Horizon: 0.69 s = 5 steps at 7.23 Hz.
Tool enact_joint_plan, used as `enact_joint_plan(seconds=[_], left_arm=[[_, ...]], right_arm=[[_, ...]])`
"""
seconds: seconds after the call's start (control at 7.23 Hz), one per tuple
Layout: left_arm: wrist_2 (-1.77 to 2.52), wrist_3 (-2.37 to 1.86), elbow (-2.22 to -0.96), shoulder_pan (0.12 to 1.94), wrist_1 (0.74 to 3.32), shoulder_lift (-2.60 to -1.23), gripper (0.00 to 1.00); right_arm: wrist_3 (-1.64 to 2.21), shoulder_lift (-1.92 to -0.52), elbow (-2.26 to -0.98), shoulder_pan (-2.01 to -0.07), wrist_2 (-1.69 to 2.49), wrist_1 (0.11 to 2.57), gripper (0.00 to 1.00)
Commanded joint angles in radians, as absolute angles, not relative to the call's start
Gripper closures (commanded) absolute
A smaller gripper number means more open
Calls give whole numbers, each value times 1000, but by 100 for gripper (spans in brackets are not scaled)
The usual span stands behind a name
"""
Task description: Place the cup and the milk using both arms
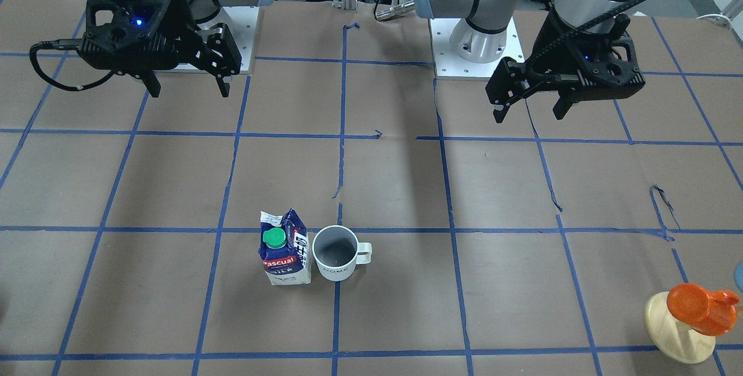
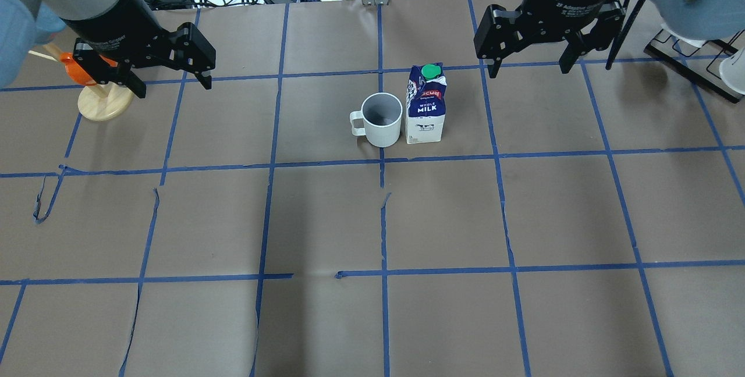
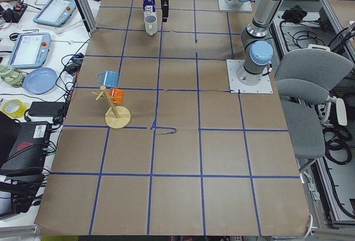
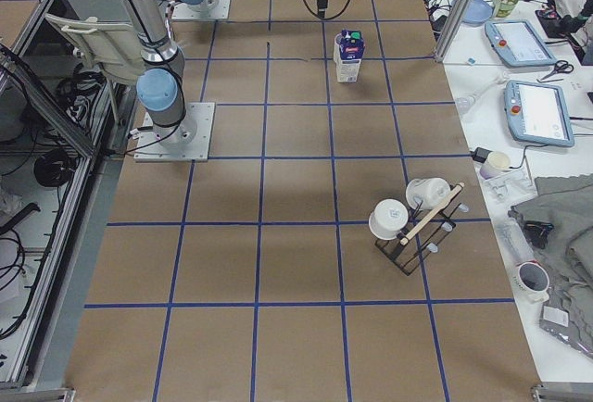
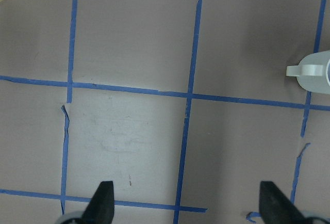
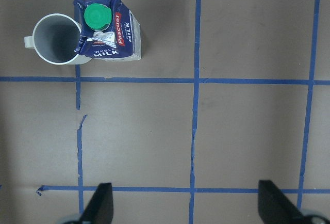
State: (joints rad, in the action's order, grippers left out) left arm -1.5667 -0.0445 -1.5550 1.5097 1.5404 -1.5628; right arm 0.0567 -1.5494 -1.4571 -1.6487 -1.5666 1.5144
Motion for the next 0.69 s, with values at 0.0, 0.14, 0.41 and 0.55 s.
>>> enact_joint_plan(seconds=[0.0, 0.14, 0.41, 0.55], left_arm=[[-1566, -44, -1554, 1509, 1543, -1563, 0], [-1566, -44, -1557, 1509, 1543, -1565, 0], [-1566, -44, -1559, 1509, 1545, -1565, 0], [-1566, -43, -1562, 1509, 1543, -1565, 0]], right_arm=[[57, -1549, -1462, -1644, -1566, 1514, 0], [57, -1551, -1462, -1644, -1566, 1514, 0], [57, -1551, -1463, -1644, -1566, 1514, 0], [57, -1551, -1463, -1644, -1566, 1514, 0]])
